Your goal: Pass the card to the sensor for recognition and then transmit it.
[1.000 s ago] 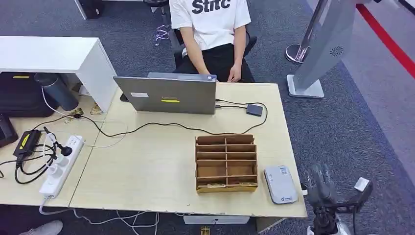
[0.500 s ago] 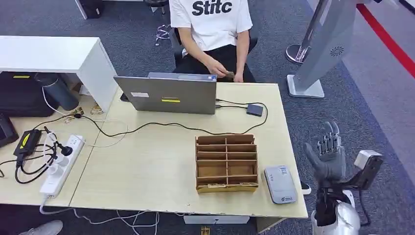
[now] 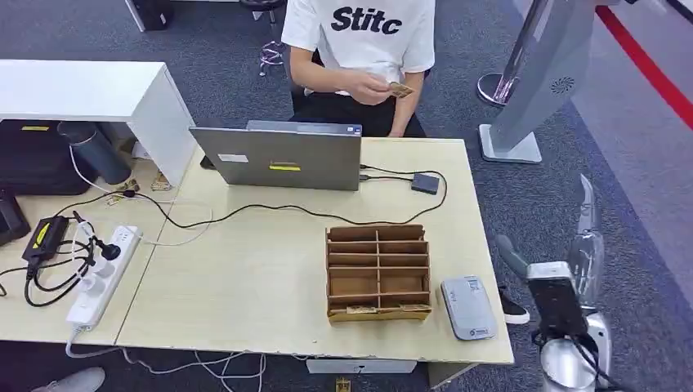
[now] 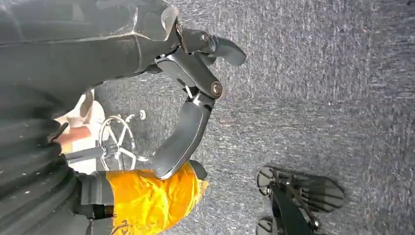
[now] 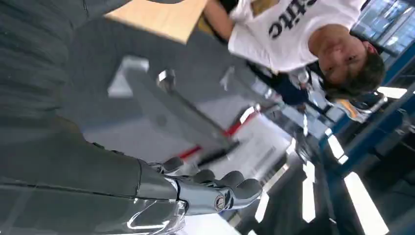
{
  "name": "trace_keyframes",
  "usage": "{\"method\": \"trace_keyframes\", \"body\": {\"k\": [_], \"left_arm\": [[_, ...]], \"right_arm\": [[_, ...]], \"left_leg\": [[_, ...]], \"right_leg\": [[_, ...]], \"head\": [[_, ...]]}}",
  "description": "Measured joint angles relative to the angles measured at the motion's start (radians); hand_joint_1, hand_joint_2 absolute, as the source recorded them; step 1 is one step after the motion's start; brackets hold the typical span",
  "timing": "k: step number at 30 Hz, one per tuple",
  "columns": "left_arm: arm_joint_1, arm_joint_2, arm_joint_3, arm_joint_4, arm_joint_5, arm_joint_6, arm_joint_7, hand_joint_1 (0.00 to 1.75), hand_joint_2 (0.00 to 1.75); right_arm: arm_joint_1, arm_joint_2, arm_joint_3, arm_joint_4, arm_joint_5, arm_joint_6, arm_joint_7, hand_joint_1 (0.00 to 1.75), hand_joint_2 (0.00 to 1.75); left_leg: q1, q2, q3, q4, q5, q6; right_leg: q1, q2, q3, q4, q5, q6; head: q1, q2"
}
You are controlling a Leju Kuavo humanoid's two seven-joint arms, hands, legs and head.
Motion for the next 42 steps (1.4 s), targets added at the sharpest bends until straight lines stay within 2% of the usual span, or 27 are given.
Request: {"method": "trace_keyframes", "body": {"k": [2, 6, 9, 14, 18, 20, 23, 28, 31, 34, 42], "left_arm": [[0.000, 0.000, 0.000, 0.000, -0.003, -0.003, -0.008, 0.00, 1.75], [0.001, 0.001, 0.000, 0.000, -0.006, -0.005, -0.014, 0.00, 1.75], [0.001, 0.006, 0.000, 0.006, -0.018, 0.002, -0.029, 0.00, 1.75], [0.000, 0.027, 0.000, 0.045, -0.035, 0.029, -0.047, 0.00, 1.75], [-0.001, 0.044, 0.000, 0.072, -0.045, 0.044, -0.058, 0.00, 1.75], [-0.001, 0.052, 0.000, 0.083, -0.048, 0.046, -0.062, 0.00, 1.75], [-0.002, 0.074, -0.001, 0.114, -0.063, 0.056, -0.071, 0.00, 1.75], [-0.013, 0.131, -0.023, 0.210, -0.097, 0.105, -0.092, 0.00, 1.75], [-0.020, 0.167, -0.039, 0.277, -0.108, 0.138, -0.103, 0.00, 1.75], [-0.023, 0.188, -0.043, 0.322, -0.110, 0.150, -0.106, 0.00, 1.75], [-0.024, 0.219, -0.058, 0.387, -0.117, 0.158, -0.114, 0.00, 1.75]], "right_arm": [[0.018, 0.001, 0.038, -0.036, 0.085, -0.050, -0.004, 0.00, 1.75], [0.038, 0.001, 0.083, -0.075, 0.129, -0.090, -0.004, 0.00, 1.75], [0.050, -0.005, 0.126, -0.084, 0.242, -0.183, 0.003, 0.00, 1.75], [0.059, -0.030, 0.234, -0.075, 0.369, -0.289, 0.076, 0.00, 1.75], [0.060, -0.055, 0.296, -0.061, 0.384, -0.315, 0.108, 0.00, 1.75], [0.058, -0.063, 0.319, -0.056, 0.375, -0.310, 0.110, 0.00, 1.75], [0.017, -0.069, 0.359, -0.045, 0.354, -0.247, 0.113, 0.00, 1.75], [-0.183, -0.068, 0.443, 0.078, 0.355, -0.098, 0.181, 0.00, 1.75], [-0.307, -0.055, 0.487, 0.184, 0.323, -0.044, 0.208, 0.00, 1.75], [-0.367, -0.045, 0.515, 0.242, 0.314, -0.035, 0.214, 0.00, 1.75], [-0.435, -0.033, 0.550, 0.311, 0.279, -0.002, 0.222, 0.00, 1.75]], "left_leg": [[0.000, 0.000, 0.000, 0.000, 0.000, 0.000], [0.000, 0.000, 0.000, 0.000, 0.000, 0.000], [0.001, 0.000, 0.000, 0.000, 0.000, 0.000], [0.001, 0.000, 0.000, 0.000, 0.000, 0.000], [0.001, 0.000, 0.000, 0.000, 0.000, 0.000], [0.001, 0.000, 0.000, 0.000, 0.000, 0.000], [0.001, 0.001, -0.001, 0.000, 0.000, 0.000], [0.001, 0.003, 0.001, 0.000, 0.003, -0.002], [0.001, 0.002, 0.001, 0.000, 0.005, -0.003], [0.001, 0.000, 0.000, 0.000, 0.006, -0.003], [0.001, -0.001, -0.001, 0.000, 0.006, -0.003]], "right_leg": [[0.000, 0.000, 0.000, 0.000, 0.000, 0.000], [0.000, 0.000, 0.000, 0.000, 0.000, 0.000], [0.000, 0.000, 0.000, 0.000, 0.000, 0.000], [0.000, 0.000, 0.000, 0.000, 0.000, 0.000], [0.000, 0.000, 0.000, 0.000, 0.000, 0.000], [0.000, 0.000, 0.000, 0.000, 0.000, 0.000], [0.000, 0.001, 0.000, 0.000, 0.000, 0.000], [0.001, 0.003, 0.000, 0.001, 0.002, -0.002], [0.001, 0.003, 0.000, 0.001, 0.004, -0.003], [0.001, 0.001, 0.000, 0.001, 0.004, -0.003], [0.001, 0.000, -0.002, 0.001, 0.004, -0.003]], "head": [[0.000, 0.000], [0.000, 0.000], [0.000, 0.000], [0.000, 0.000], [0.000, 0.000], [0.000, 0.000], [0.000, 0.000], [0.000, 0.000], [0.000, 0.000], [0.000, 0.000], [0.000, 0.000]]}}
